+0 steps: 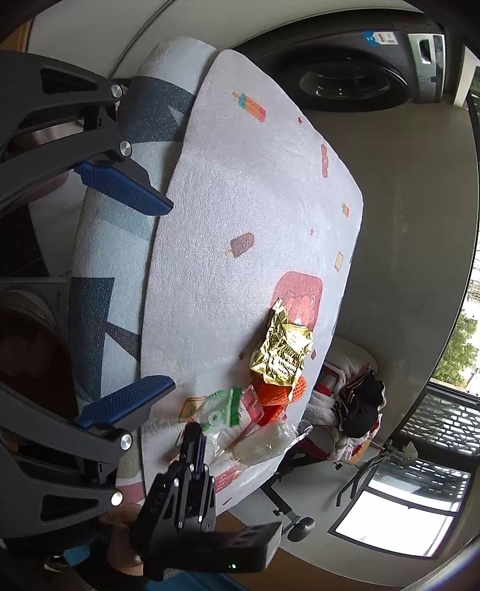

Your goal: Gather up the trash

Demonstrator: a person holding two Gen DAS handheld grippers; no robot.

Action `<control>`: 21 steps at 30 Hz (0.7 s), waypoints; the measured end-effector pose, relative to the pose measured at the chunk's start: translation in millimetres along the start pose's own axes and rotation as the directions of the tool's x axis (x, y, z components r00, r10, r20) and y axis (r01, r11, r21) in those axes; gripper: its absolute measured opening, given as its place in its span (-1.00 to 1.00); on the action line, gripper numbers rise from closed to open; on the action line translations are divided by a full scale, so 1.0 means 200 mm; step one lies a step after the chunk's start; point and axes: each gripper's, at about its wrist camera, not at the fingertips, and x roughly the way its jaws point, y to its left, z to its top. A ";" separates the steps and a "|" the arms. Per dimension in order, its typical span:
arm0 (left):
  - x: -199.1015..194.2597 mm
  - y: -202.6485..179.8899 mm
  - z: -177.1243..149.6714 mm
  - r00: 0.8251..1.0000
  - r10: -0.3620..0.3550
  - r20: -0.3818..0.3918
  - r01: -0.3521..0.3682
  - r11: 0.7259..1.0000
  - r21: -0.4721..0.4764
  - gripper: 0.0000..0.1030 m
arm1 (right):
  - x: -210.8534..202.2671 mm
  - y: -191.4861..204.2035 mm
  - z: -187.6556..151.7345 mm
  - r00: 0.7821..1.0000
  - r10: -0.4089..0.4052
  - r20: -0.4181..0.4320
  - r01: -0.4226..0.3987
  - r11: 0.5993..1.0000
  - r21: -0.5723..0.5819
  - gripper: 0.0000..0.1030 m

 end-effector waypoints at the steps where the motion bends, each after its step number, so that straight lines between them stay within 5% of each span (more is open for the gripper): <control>1: 0.02 -0.02 0.02 1.000 -0.004 -0.003 0.004 1.000 0.010 0.64 | -0.05 -0.03 0.00 0.999 -0.012 0.034 0.011 0.999 0.036 -0.84; 7: 0.22 -0.19 0.19 0.998 -0.028 -0.050 0.033 0.995 0.091 0.64 | -0.31 -0.24 -0.07 0.977 -0.119 0.176 0.070 0.962 0.263 -0.85; 13: 0.51 -0.45 0.39 0.997 -0.003 -0.073 0.020 0.971 0.239 0.63 | -0.49 -0.40 -0.18 0.951 -0.201 0.234 0.096 0.913 0.396 -0.84; 17: 0.73 -0.58 0.48 0.992 0.085 -0.094 -0.049 0.943 0.328 0.43 | -0.56 -0.47 -0.28 0.944 -0.230 0.238 0.106 0.891 0.441 -0.84; 21: 0.94 -0.66 0.51 0.967 0.228 -0.111 -0.156 0.879 0.450 0.15 | -0.59 -0.51 -0.36 0.942 -0.241 0.234 0.109 0.878 0.466 -0.84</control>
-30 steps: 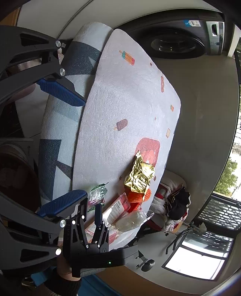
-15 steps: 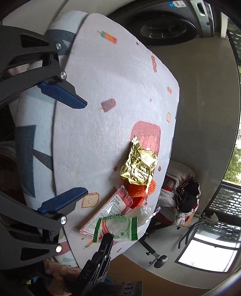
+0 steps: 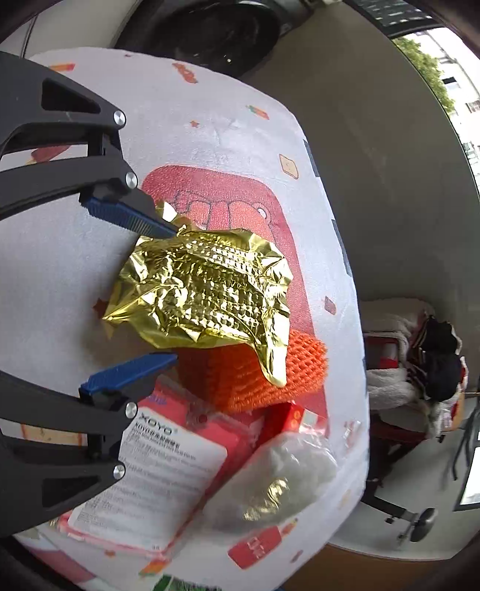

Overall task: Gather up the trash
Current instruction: 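Grasp the gold foil wrapper with the left tool while the right tool holds the packet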

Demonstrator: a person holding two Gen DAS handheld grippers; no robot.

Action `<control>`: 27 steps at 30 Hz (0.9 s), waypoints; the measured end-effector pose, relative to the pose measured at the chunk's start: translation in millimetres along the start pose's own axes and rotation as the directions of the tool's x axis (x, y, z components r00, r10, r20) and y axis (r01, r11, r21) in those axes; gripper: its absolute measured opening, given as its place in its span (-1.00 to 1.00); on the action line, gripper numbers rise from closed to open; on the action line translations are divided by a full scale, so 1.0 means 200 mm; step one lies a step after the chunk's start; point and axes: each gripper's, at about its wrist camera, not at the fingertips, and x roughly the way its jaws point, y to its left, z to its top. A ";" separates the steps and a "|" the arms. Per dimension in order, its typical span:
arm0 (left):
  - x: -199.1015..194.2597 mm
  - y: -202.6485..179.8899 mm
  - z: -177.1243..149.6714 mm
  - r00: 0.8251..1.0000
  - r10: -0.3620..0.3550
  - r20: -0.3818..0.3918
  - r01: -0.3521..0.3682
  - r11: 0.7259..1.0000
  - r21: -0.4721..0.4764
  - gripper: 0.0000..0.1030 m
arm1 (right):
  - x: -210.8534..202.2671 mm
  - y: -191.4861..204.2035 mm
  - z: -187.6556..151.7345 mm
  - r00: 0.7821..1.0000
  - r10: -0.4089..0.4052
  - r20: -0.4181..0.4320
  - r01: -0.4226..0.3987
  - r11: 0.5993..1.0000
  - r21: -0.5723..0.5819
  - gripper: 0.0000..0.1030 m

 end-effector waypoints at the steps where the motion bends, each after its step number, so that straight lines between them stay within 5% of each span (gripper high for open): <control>1: 0.05 -0.01 0.01 1.000 0.021 -0.022 -0.020 1.000 0.016 0.10 | -0.01 -0.01 -0.01 1.000 -0.002 0.001 0.002 1.000 0.007 -0.84; 4: 0.12 0.00 0.02 0.997 0.054 -0.054 -0.052 0.998 0.041 0.04 | -0.03 -0.04 -0.02 1.000 -0.007 0.005 0.007 1.000 0.016 -0.84; 6: 0.12 0.03 0.01 0.998 0.026 -0.059 -0.024 0.999 0.035 -0.51 | -0.04 -0.05 -0.02 1.000 -0.009 0.004 0.009 1.000 0.017 -0.84; 13: -0.11 0.24 -0.03 0.998 -0.058 0.004 0.058 0.997 -0.048 -0.85 | -0.07 0.02 -0.01 1.000 0.010 0.018 -0.010 1.000 0.000 -0.84; 20: -0.40 0.36 -0.18 0.981 -0.190 0.047 0.195 0.971 -0.136 -0.85 | -0.15 0.16 0.00 0.999 0.035 0.033 -0.033 0.998 -0.046 -0.84; 27: -0.72 0.24 -0.41 0.946 -0.314 0.086 0.323 0.938 -0.125 -0.85 | -0.27 0.28 -0.05 0.998 0.041 0.041 -0.037 0.996 -0.082 -0.84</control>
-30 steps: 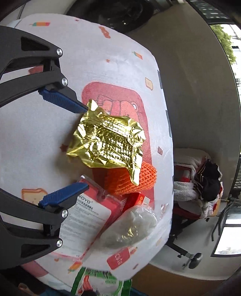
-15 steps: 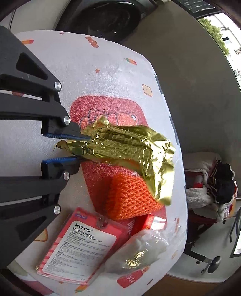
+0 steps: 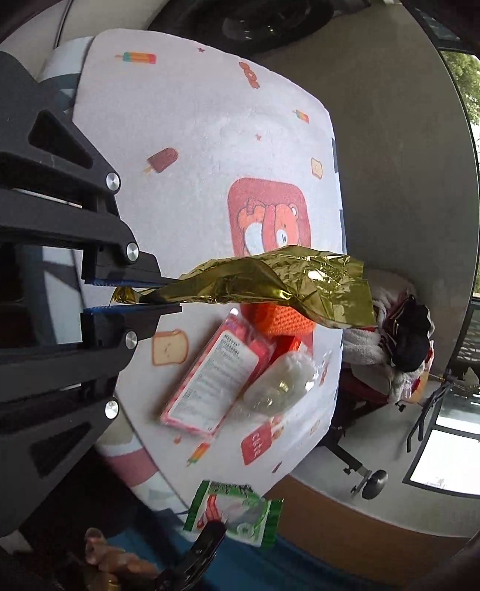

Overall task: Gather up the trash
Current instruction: 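Grasp the gold foil wrapper with the left tool while the right tool holds the packet, then lower the gold foil into the dark bin and open the left tool, then lower the green packet into the dark bin and open the right tool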

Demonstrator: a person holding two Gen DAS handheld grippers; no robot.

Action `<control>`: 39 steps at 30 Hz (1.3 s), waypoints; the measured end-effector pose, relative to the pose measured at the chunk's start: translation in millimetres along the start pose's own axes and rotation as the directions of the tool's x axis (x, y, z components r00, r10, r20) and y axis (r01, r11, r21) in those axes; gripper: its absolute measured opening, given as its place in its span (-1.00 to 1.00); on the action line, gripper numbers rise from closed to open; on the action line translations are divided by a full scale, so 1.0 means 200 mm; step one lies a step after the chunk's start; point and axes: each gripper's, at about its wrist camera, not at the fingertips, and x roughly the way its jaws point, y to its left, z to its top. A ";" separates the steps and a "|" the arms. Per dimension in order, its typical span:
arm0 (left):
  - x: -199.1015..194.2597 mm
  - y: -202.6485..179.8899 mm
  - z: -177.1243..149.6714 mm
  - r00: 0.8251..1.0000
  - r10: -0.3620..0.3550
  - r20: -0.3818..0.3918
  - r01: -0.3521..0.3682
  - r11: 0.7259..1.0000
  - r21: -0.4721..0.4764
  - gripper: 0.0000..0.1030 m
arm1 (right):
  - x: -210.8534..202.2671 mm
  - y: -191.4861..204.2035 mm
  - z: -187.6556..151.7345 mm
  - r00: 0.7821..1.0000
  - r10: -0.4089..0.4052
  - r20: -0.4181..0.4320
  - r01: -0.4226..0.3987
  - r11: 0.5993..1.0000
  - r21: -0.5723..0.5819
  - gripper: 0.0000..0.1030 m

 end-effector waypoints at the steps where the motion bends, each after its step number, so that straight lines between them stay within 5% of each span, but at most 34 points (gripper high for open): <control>1: -0.03 -0.04 -0.04 1.000 -0.012 0.003 0.012 1.000 0.012 -0.85 | -0.01 0.01 -0.01 1.000 -0.001 -0.003 0.001 1.000 -0.002 -0.84; 6: -0.16 -0.22 -0.25 0.997 -0.072 -0.003 0.072 0.996 0.057 -0.85 | -0.06 0.06 -0.08 1.000 -0.011 -0.020 0.011 1.000 -0.019 -0.84; 13: -0.17 -0.41 -0.58 0.987 -0.117 -0.109 0.131 0.982 0.138 -0.84 | -0.13 0.06 -0.14 0.999 -0.032 -0.025 0.032 0.999 -0.017 -0.84; 23: -0.14 -0.47 -0.77 0.962 -0.148 -0.229 0.189 0.967 0.168 -0.77 | -0.18 0.06 -0.20 0.998 -0.045 -0.034 0.045 0.999 -0.016 -0.84; 24: -0.13 -0.48 -0.77 0.962 -0.152 -0.228 0.192 0.968 0.164 -0.68 | -0.18 0.06 -0.20 0.998 -0.046 -0.037 0.045 0.999 -0.017 -0.84; 26: -0.14 -0.47 -0.76 0.968 -0.150 -0.200 0.182 0.971 0.156 0.18 | -0.17 0.06 -0.21 0.998 -0.046 -0.042 0.046 0.999 -0.019 -0.84; 35: -0.23 -0.40 -0.69 0.993 -0.117 0.018 0.114 0.987 0.116 0.70 | -0.11 0.08 -0.28 0.995 -0.034 -0.094 0.030 0.999 -0.040 -0.84; 39: -0.27 -0.37 -0.69 0.991 -0.064 0.120 0.054 0.995 0.084 0.75 | -0.08 0.11 -0.34 0.989 0.000 -0.145 -0.006 0.999 -0.038 -0.84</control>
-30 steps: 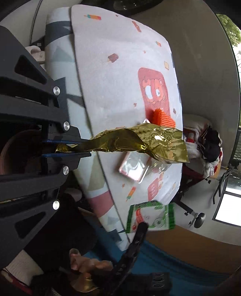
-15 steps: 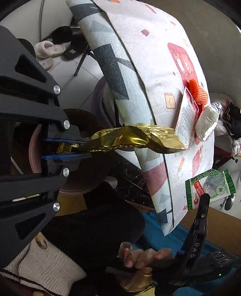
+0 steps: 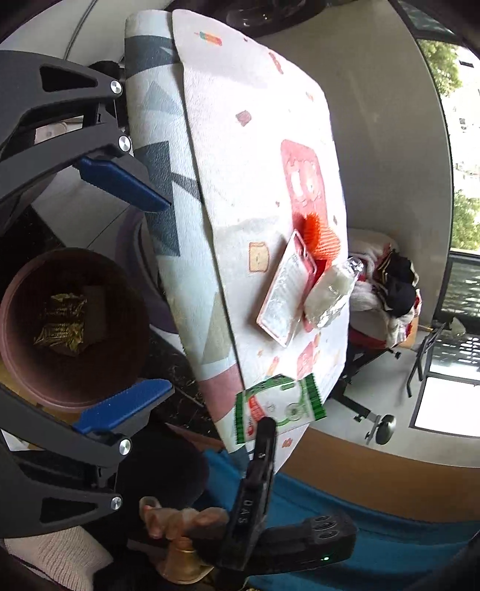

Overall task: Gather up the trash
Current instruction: 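Lower the green packet into the dark bin and open the right tool, then grasp the clear bag of white contents with the right tool and lift it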

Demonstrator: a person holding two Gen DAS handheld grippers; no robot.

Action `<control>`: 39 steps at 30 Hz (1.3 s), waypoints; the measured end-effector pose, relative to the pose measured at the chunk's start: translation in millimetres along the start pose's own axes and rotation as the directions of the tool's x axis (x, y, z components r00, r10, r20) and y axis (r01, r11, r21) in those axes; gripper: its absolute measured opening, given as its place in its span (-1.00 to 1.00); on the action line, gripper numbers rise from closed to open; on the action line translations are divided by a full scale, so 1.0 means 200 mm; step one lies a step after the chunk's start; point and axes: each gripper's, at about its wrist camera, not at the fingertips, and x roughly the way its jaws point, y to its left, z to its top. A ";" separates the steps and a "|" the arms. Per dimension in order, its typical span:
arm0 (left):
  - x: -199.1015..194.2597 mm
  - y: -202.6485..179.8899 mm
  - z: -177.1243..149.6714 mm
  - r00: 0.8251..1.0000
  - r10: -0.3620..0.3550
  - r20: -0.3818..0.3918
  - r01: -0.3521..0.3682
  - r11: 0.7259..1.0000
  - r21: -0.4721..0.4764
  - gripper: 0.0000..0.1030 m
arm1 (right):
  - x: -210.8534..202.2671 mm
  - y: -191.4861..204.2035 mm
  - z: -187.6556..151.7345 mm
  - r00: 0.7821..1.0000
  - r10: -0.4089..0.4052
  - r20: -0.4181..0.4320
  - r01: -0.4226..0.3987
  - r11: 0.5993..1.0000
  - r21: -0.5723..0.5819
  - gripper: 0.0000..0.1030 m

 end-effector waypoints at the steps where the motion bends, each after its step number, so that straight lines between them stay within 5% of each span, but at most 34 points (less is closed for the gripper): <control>1: -0.01 0.01 0.00 1.000 0.011 0.017 -0.011 1.000 -0.009 0.76 | 0.01 0.01 -0.01 1.000 0.011 -0.015 -0.011 1.000 -0.001 -0.84; 11: -0.03 0.08 -0.05 0.997 0.057 0.046 -0.052 0.995 -0.088 0.77 | 0.16 0.19 -0.21 0.980 0.043 -0.197 -0.068 0.990 -0.124 -0.84; 23: 0.00 0.12 -0.07 0.998 0.060 0.026 -0.056 0.990 -0.127 0.77 | 0.28 0.23 -0.28 0.951 -0.004 -0.310 -0.052 0.984 -0.170 -0.80; 25: 0.00 0.11 -0.07 0.998 0.061 0.023 -0.058 0.991 -0.124 0.77 | 0.31 0.24 -0.29 0.944 -0.025 -0.330 -0.036 0.984 -0.177 -0.68; 28: 0.01 0.11 -0.07 0.998 0.063 0.020 -0.060 0.990 -0.124 0.77 | 0.33 0.24 -0.29 0.939 -0.057 -0.338 -0.008 0.982 -0.187 0.03; 30: 0.01 0.12 -0.07 0.998 0.065 0.018 -0.062 0.990 -0.126 0.78 | 0.32 0.25 -0.29 0.947 -0.091 -0.308 0.027 0.978 -0.205 0.76; 39: 0.02 0.13 -0.08 0.997 0.075 0.005 -0.073 0.987 -0.145 0.79 | 0.31 0.21 -0.27 0.951 -0.141 -0.275 0.093 0.979 -0.181 0.88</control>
